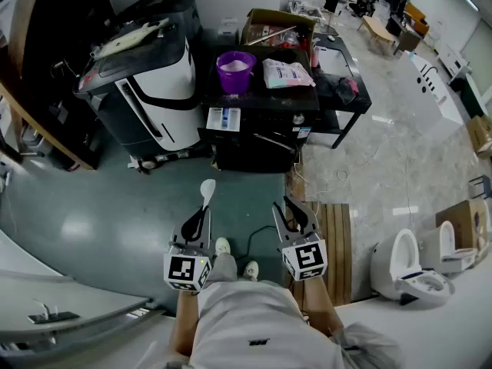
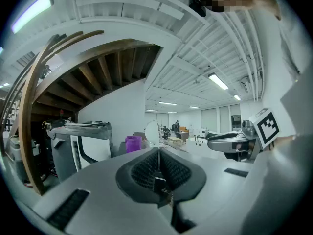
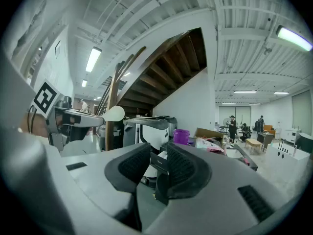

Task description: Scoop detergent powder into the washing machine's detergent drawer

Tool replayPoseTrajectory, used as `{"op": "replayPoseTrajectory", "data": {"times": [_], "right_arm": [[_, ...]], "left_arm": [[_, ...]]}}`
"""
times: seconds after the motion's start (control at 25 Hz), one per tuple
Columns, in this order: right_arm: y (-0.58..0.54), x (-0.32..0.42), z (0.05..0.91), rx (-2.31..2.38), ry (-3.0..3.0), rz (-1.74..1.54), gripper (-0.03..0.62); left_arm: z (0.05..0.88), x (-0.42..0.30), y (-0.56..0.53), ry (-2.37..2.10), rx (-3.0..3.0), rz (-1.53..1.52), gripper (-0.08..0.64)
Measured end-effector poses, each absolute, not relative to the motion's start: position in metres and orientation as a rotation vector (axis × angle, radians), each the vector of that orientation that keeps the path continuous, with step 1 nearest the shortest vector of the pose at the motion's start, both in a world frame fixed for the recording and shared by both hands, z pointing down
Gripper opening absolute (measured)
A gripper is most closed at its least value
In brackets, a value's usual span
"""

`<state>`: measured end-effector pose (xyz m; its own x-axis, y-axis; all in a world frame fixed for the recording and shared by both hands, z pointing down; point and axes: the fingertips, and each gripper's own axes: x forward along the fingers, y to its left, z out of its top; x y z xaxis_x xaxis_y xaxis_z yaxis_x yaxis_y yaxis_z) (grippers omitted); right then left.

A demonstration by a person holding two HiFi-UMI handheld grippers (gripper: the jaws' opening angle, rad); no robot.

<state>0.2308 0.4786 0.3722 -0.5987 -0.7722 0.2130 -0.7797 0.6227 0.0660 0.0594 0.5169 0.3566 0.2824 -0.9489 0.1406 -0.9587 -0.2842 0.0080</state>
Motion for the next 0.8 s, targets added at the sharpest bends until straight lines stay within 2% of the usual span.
{"op": "replayPoseTrajectory", "data": {"times": [0.8], "right_arm": [[0.383, 0.182, 0.39, 1.256, -2.582, 0.066, 0.095]], "left_arm": [[0.373, 0.009, 0.414, -1.812, 2.426, 0.121, 0.015]]}}
